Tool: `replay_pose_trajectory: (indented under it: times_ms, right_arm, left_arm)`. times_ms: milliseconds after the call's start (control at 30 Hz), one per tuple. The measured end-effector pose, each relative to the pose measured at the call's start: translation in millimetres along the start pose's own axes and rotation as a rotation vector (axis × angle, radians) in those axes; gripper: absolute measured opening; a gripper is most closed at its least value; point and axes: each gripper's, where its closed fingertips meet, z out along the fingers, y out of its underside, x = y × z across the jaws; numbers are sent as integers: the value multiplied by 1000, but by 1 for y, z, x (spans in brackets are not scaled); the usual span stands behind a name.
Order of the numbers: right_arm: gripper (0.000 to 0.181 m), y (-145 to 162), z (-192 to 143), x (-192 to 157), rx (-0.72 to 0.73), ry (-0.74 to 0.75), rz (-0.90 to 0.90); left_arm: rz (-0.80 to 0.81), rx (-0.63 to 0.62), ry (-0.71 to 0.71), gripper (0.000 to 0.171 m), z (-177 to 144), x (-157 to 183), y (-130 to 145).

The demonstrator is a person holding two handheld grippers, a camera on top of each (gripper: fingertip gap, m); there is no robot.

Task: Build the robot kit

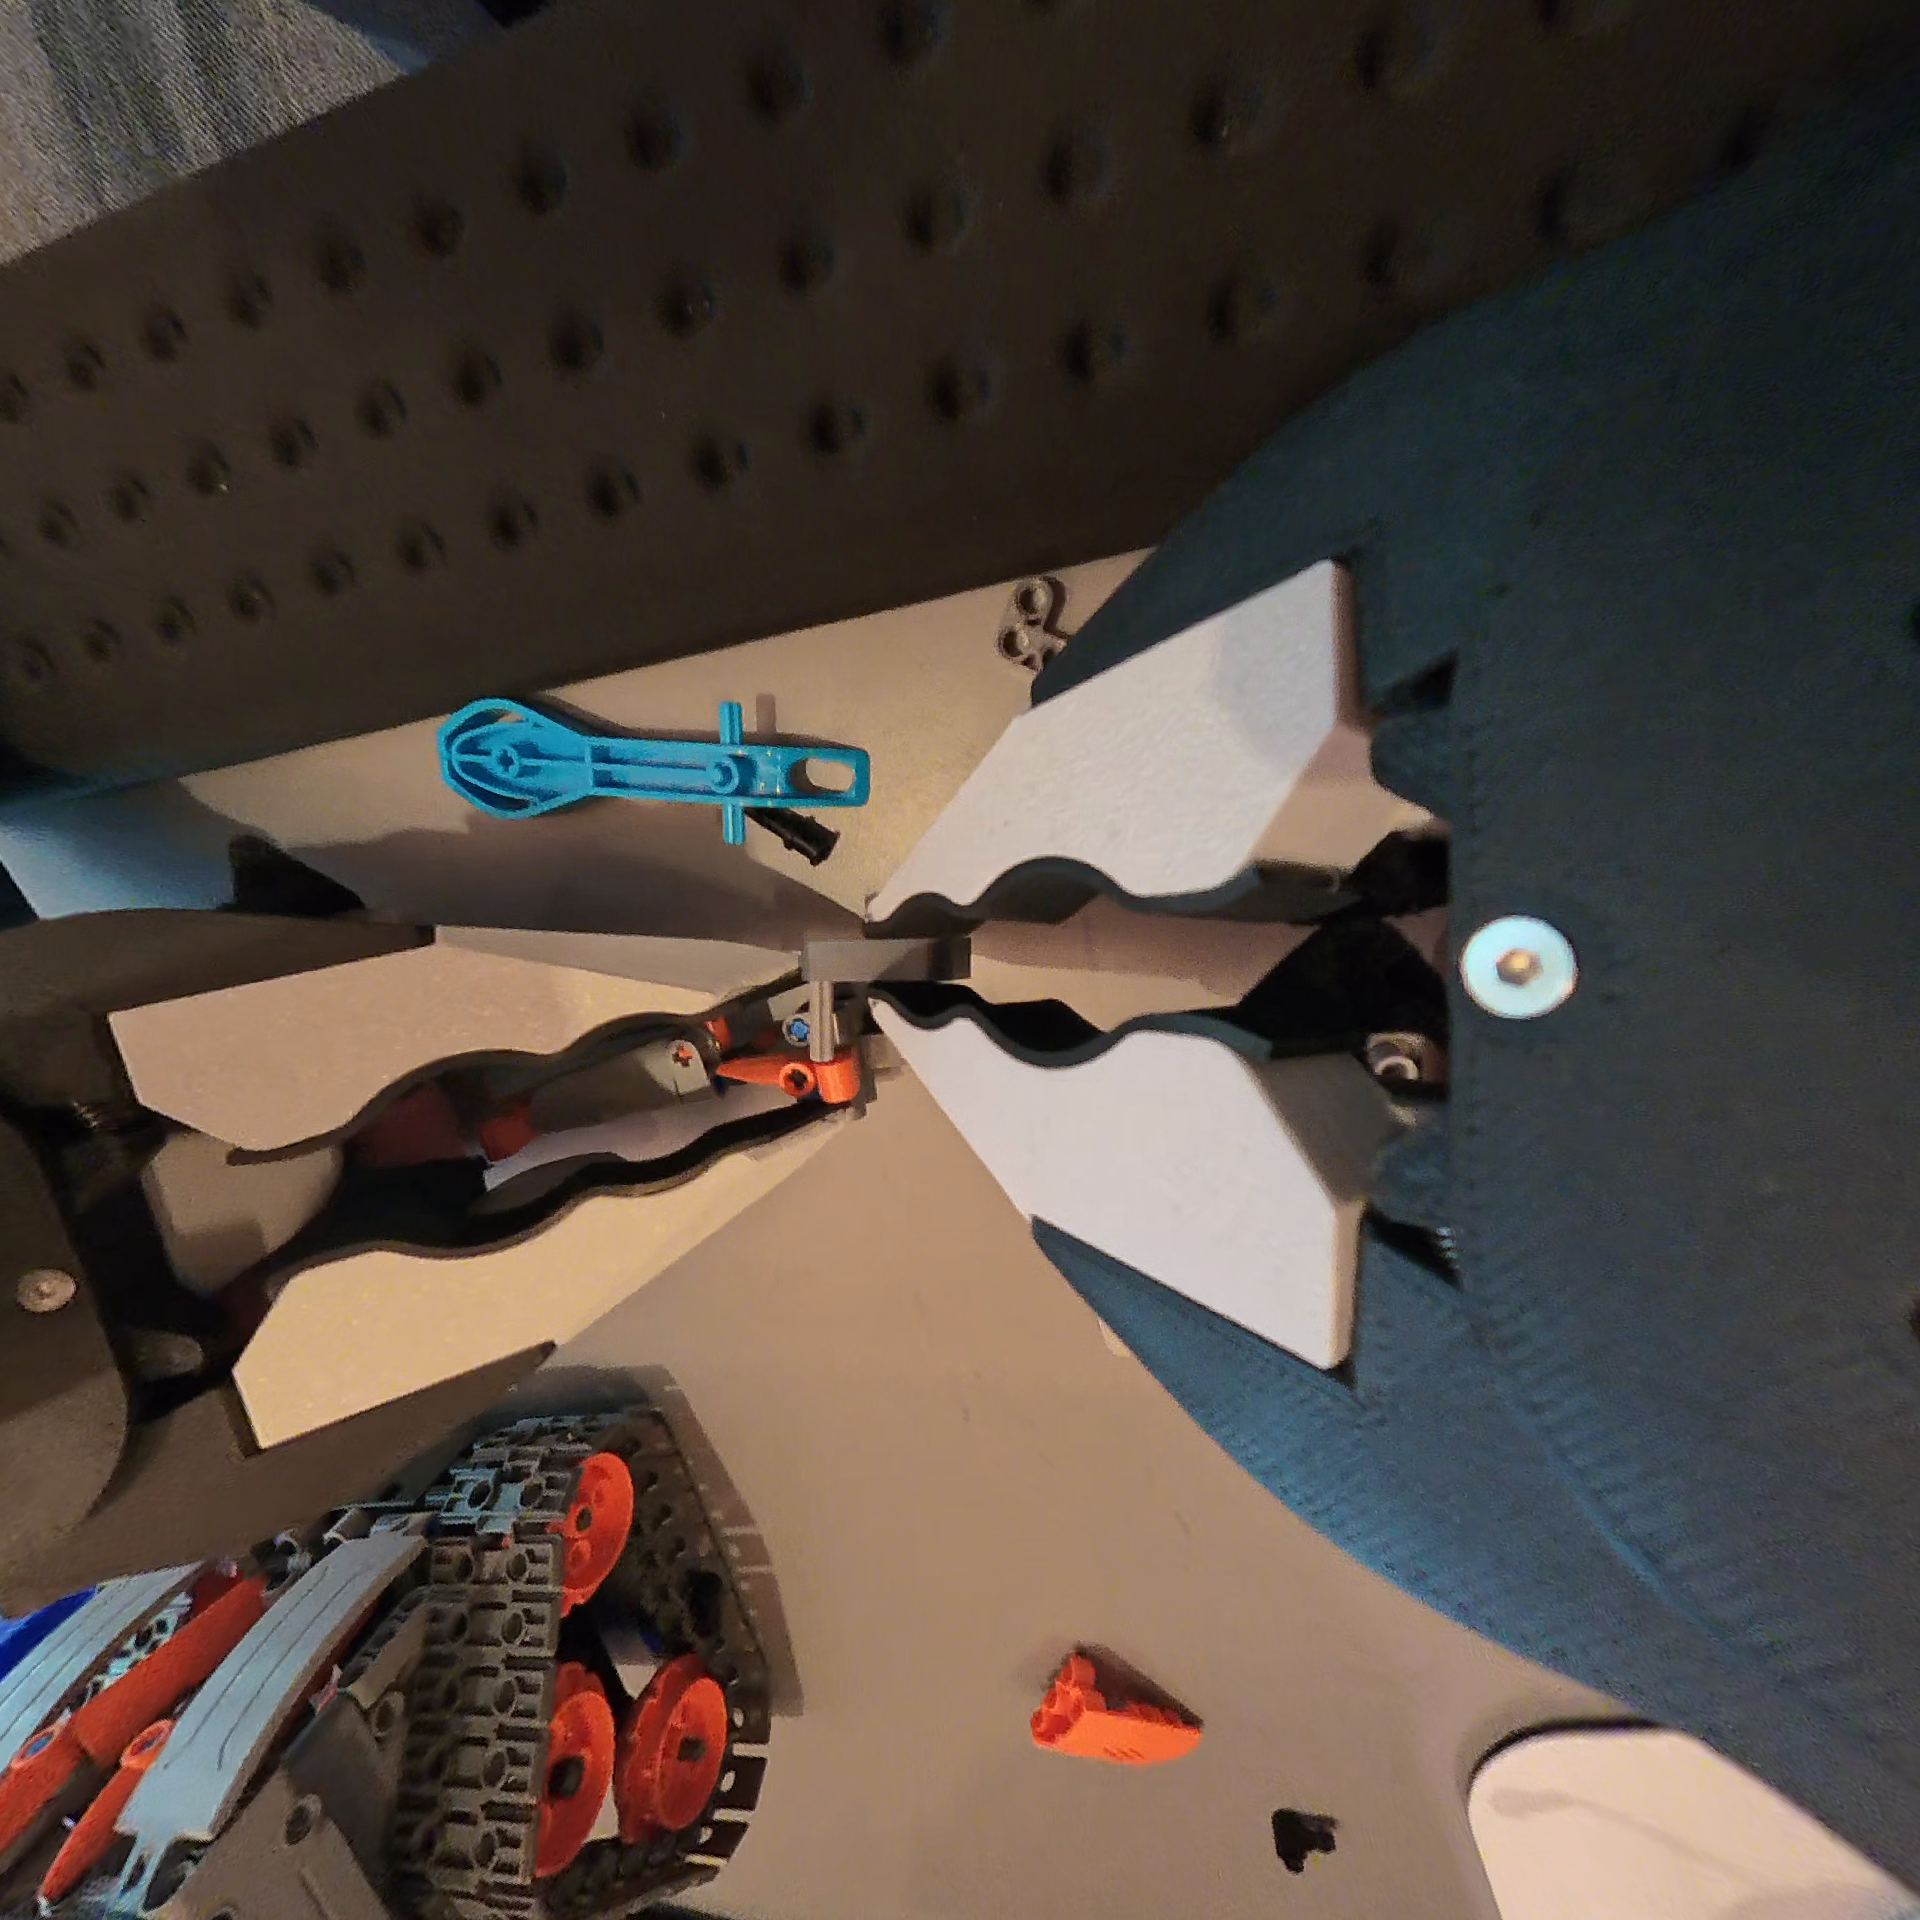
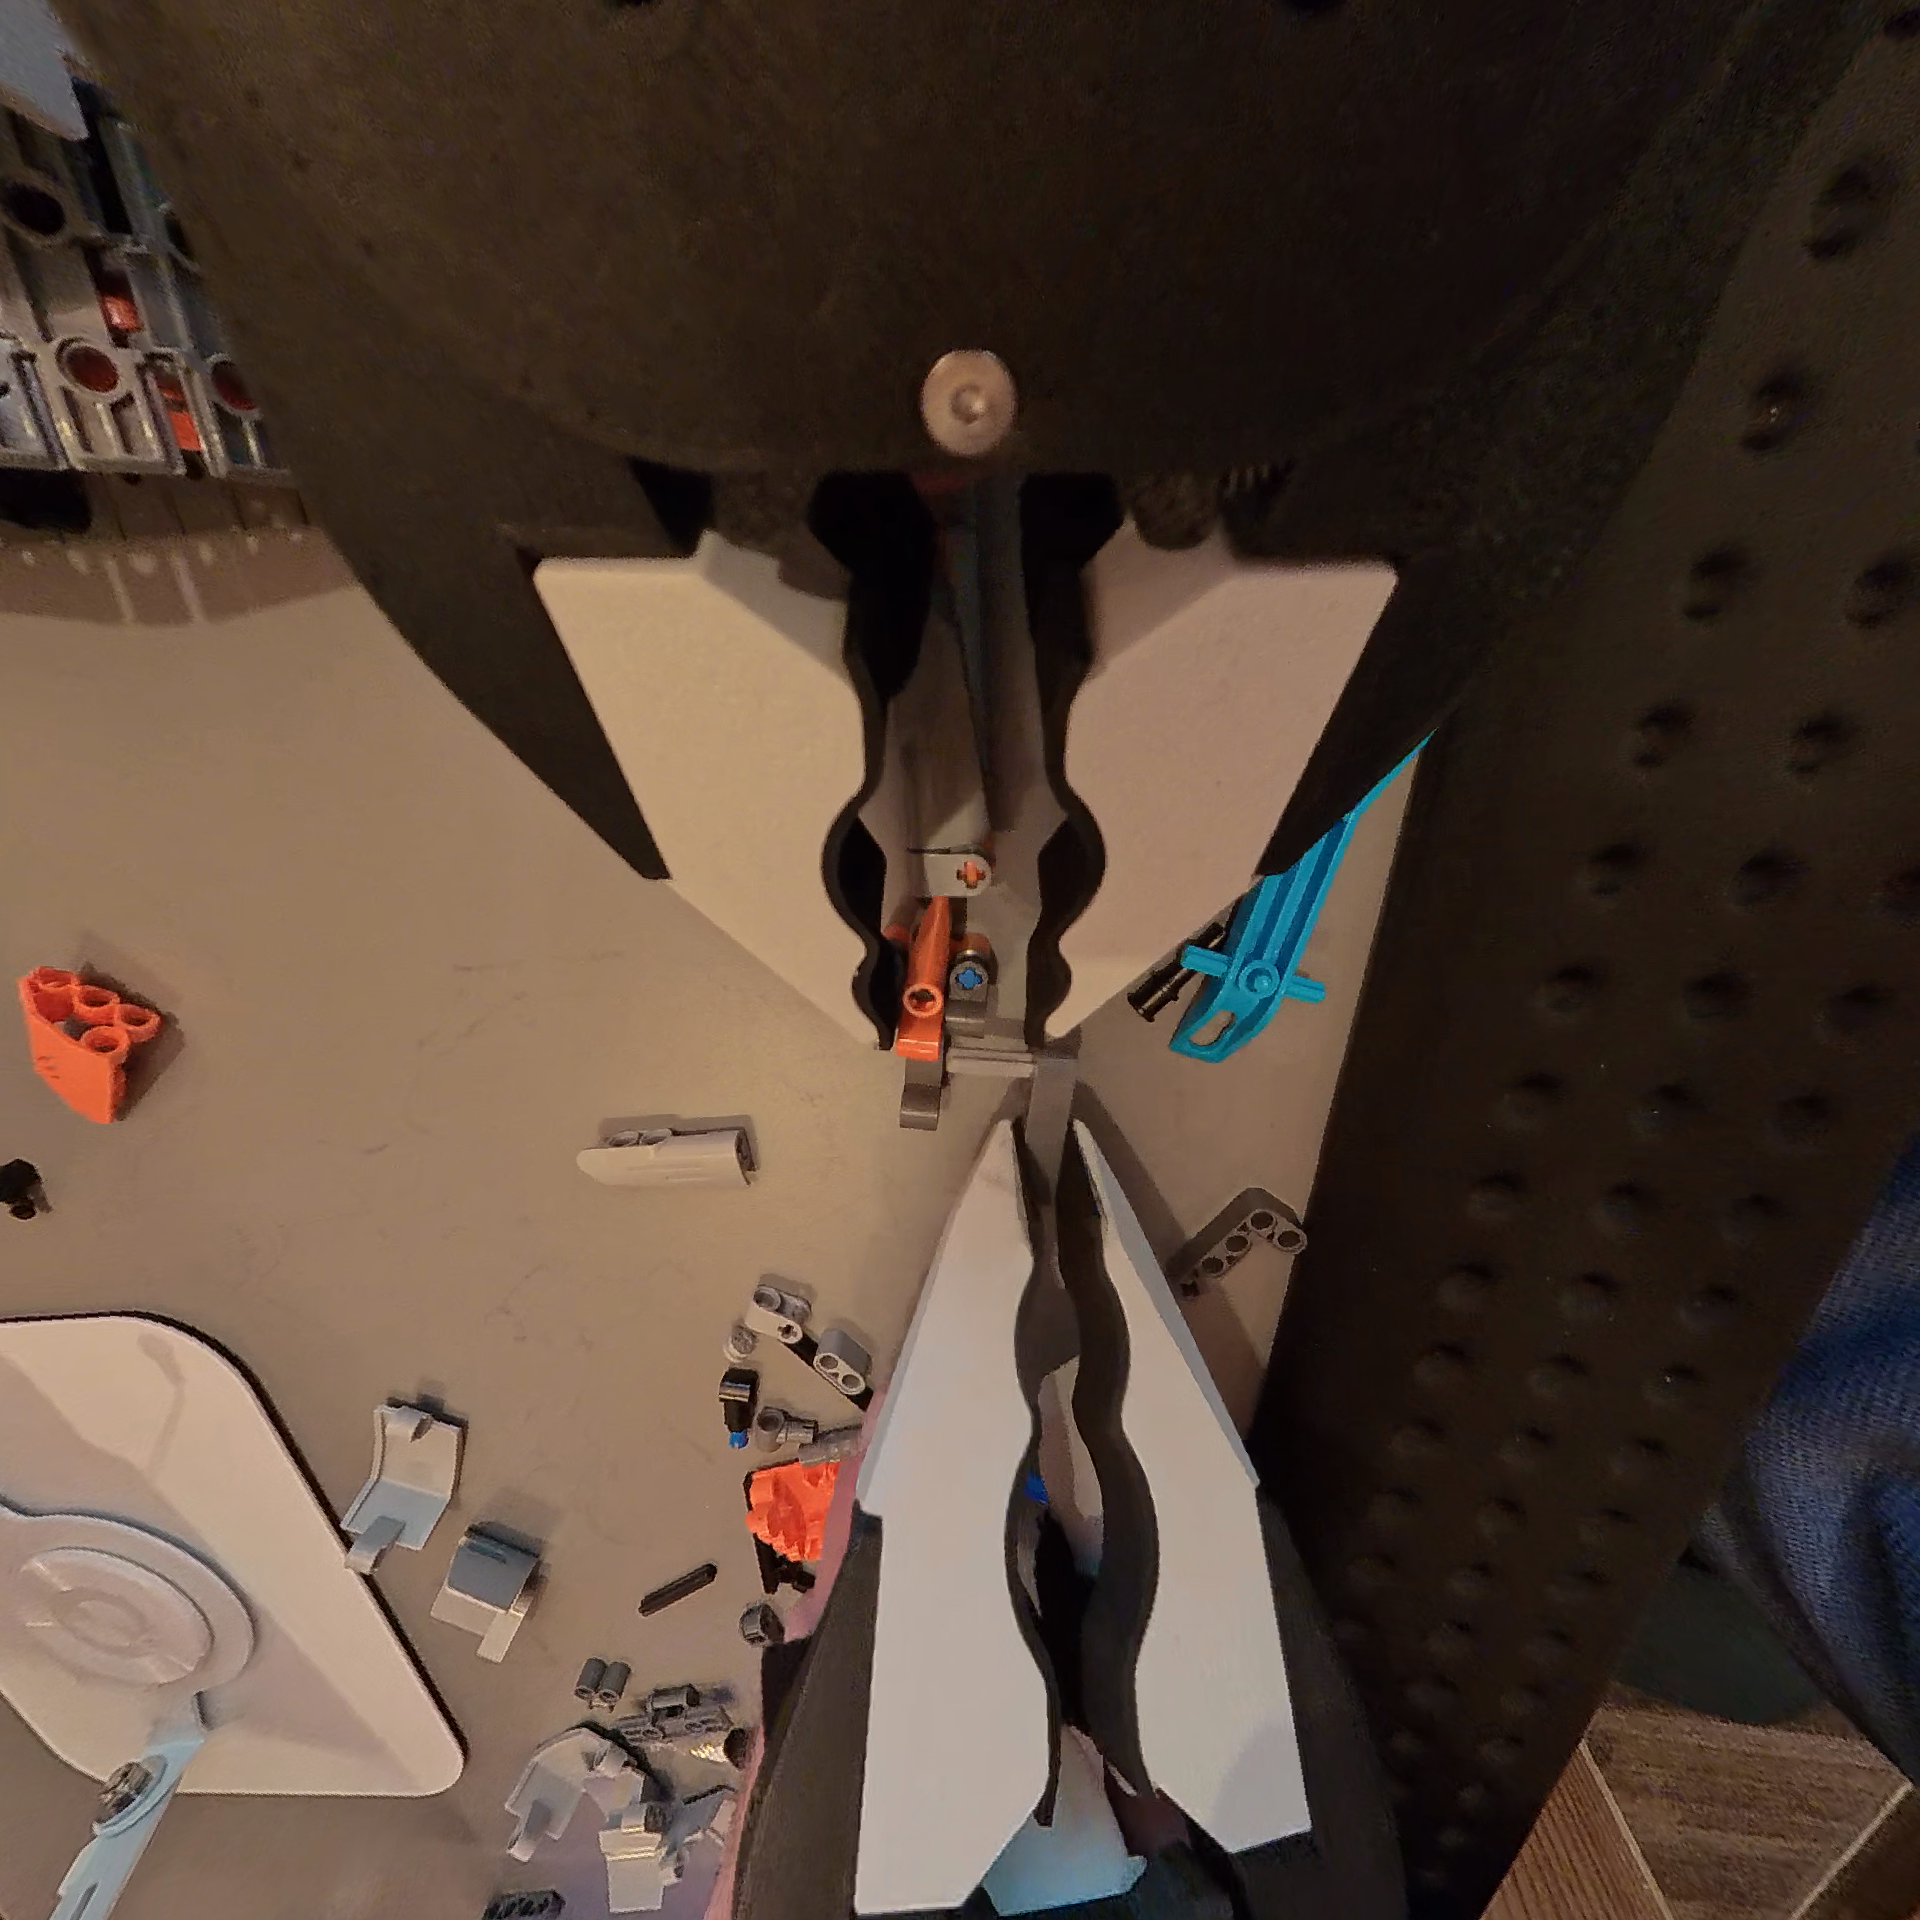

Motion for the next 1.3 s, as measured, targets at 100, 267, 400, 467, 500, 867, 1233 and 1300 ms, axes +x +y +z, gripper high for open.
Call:
replay_pose_trajectory:
  times_ms: [100,267,400,467,500,867,1233,1300]
  right_arm:
    - [22,0,0,0,3,-2,4]
    - [23,0,0,-1,5,-10,3]
    - [24,0,-1,-1,5,-14,5]
    - [24,0,-1,-1,5,-16,5]
    - [24,0,-1,-1,5,-15,6]
    - [34,0,-2,-5,11,-47,7]
    - [29,0,-1,-1,6,-1,0]
    - [30,0,-1,-1,5,2,0]
  left_arm:
    - [-40,17,20,6,0,-1,0]
    - [-80,24,56,6,0,0,-1]
    - [-107,33,77,6,1,1,-1]
    - [-124,35,82,6,1,0,-1]
    - [-132,33,81,6,1,0,0]
    - [-194,40,116,6,4,0,3]
    - [-210,56,105,6,5,-2,3]
    - [-214,62,104,6,4,-2,3]
